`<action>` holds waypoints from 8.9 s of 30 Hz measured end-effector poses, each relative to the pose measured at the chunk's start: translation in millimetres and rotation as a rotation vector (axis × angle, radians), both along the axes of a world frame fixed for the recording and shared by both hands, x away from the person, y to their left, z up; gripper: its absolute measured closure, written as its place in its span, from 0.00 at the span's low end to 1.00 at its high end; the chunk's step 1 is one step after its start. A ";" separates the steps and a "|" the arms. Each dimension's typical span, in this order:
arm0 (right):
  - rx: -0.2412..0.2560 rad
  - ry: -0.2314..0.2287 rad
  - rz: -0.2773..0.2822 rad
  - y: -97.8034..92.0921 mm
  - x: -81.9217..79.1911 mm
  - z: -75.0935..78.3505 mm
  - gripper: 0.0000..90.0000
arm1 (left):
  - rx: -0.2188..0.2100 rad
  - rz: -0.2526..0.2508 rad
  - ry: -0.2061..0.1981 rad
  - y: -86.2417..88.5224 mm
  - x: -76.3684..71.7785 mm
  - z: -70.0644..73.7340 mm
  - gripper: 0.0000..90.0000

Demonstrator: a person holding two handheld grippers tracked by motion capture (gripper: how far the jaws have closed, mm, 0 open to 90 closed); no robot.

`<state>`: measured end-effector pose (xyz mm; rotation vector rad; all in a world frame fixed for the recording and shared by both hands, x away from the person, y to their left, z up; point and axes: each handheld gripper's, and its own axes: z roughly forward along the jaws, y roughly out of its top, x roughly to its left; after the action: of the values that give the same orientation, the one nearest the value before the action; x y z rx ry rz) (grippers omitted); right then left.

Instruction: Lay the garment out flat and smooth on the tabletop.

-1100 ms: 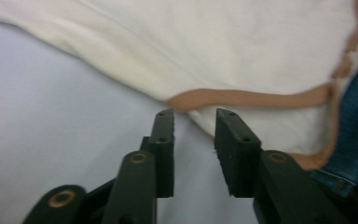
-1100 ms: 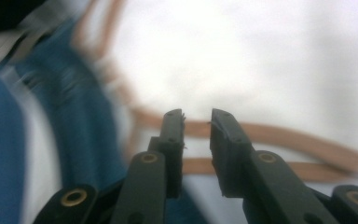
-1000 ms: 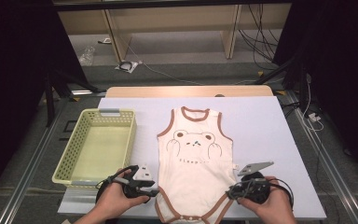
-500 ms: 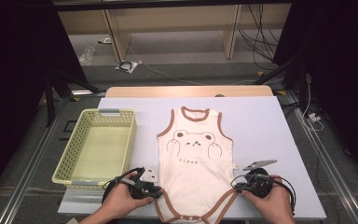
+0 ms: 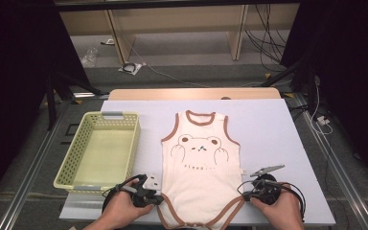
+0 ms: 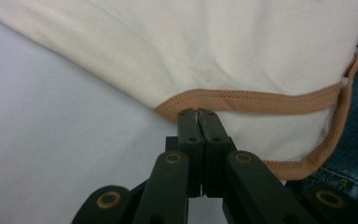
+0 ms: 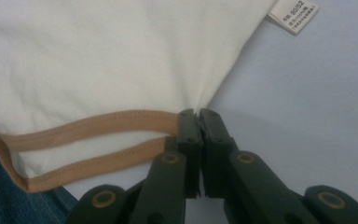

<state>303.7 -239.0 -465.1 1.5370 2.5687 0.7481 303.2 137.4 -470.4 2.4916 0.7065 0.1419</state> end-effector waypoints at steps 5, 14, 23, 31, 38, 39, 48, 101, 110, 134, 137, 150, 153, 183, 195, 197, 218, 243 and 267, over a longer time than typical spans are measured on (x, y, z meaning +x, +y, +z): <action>-0.007 0.006 -0.002 -1.5 -0.4 1.4 0.97 | -0.003 0.000 -0.015 4.7 0.1 4.0 0.87; 0.012 -0.064 -0.023 -1.4 -0.9 8.3 0.85 | -0.038 0.064 0.002 13.7 15.6 0.0 0.73; 0.114 -0.135 0.173 78.5 18.5 17.8 0.78 | -0.046 0.048 -0.005 12.1 8.3 0.7 0.80; 0.115 -0.094 0.334 172.9 51.5 11.4 0.76 | -0.067 0.044 0.013 14.3 0.5 -2.5 0.84; 0.106 -0.069 0.378 220.1 68.6 3.6 0.75 | -0.096 0.055 0.031 15.1 -3.2 -7.0 0.87; 0.103 -0.068 0.383 224.1 69.3 2.1 0.75 | -0.095 0.052 0.026 14.6 -3.4 -7.5 0.87; 0.031 -0.069 0.407 243.8 64.1 -9.8 0.80 | -0.108 0.049 0.032 11.6 -5.0 -10.3 0.90; 0.064 -0.059 0.331 182.2 61.6 -11.2 1.00 | -0.145 0.020 -0.006 -14.3 25.1 -11.5 0.82; 0.065 -0.053 0.331 182.6 61.9 -11.2 1.00 | -0.109 -0.035 -0.049 -22.1 26.4 -12.9 0.82; 0.121 -0.090 0.319 179.9 58.3 -2.5 0.79 | -0.050 -0.009 -0.063 2.2 14.3 4.6 0.98; 0.120 -0.103 0.308 170.3 58.3 0.0 0.78 | -0.042 0.007 -0.062 12.1 13.7 5.9 0.98; 0.119 -0.142 0.166 99.6 50.1 13.4 0.76 | 0.030 0.030 -0.089 25.8 9.8 -0.4 0.98; 0.119 -0.151 0.115 76.0 45.4 17.2 0.76 | 0.033 0.030 -0.093 24.5 8.6 -0.2 0.98; -0.011 -0.002 0.010 2.3 3.3 -0.5 0.97 | 0.034 0.086 -0.068 25.0 10.1 -4.8 0.98; -0.041 0.005 0.027 1.5 1.1 2.1 0.98 | 0.039 0.085 -0.069 25.6 9.4 -4.8 0.98; -0.044 0.007 0.030 1.0 0.7 2.2 0.98 | 0.040 0.086 -0.069 25.9 9.4 -4.7 0.98; 0.007 -0.078 0.013 -7.8 2.8 8.5 0.76 | -0.027 0.072 -0.103 27.4 3.4 4.2 0.76; 0.203 -0.397 -0.037 9.2 37.2 8.7 0.37 | -0.374 0.116 -0.144 -3.4 37.6 11.0 0.24; 0.216 -0.441 -0.073 10.2 42.7 9.8 0.32 | -0.356 0.125 -0.171 0.8 35.1 9.9 0.27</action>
<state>346.4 -228.8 -455.3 1.3188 2.1568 1.2299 338.4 138.2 -460.5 2.0709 0.7436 0.2483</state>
